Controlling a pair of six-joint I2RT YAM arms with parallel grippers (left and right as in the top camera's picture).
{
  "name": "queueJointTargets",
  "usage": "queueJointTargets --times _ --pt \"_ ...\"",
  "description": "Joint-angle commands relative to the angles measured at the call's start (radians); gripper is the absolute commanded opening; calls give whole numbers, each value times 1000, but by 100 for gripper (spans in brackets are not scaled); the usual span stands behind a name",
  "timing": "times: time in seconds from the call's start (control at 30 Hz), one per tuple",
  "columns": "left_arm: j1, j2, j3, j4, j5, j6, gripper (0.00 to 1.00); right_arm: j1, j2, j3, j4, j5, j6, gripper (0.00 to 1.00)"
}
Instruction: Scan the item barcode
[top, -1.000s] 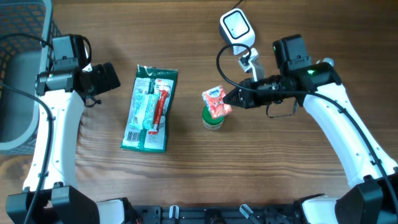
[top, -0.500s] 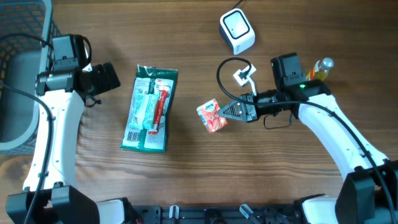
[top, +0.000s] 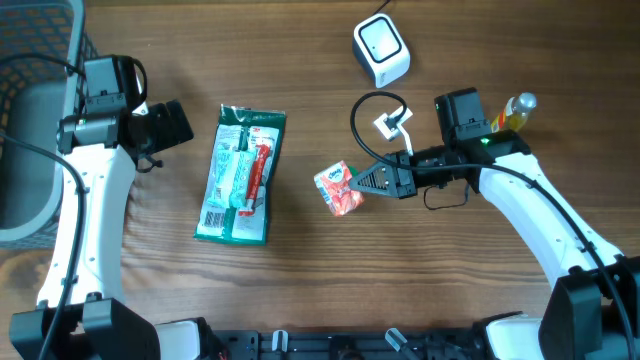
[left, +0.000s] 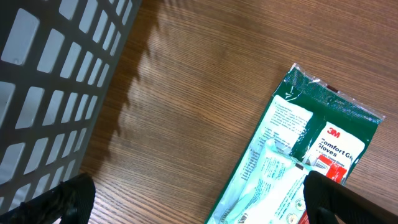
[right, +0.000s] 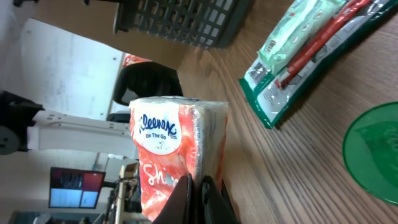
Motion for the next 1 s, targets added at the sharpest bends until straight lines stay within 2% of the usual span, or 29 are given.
queueJointTargets --times 0.0,0.1,0.3,0.67,0.97 --pt "3 4 1 2 -9 -9 100 -4 -8 -5 2 -92 -24 4" --pt "3 4 1 2 -9 -9 100 -4 -8 -5 2 -109 -28 4" --pt "3 4 1 2 -9 -9 100 -4 -8 -5 1 -340 -104 4" --pt "3 4 1 2 -9 -9 100 -14 -15 -5 -53 -344 -103 4" --pt "3 4 1 2 -9 -9 100 -127 -155 -5 -229 -344 -167 4"
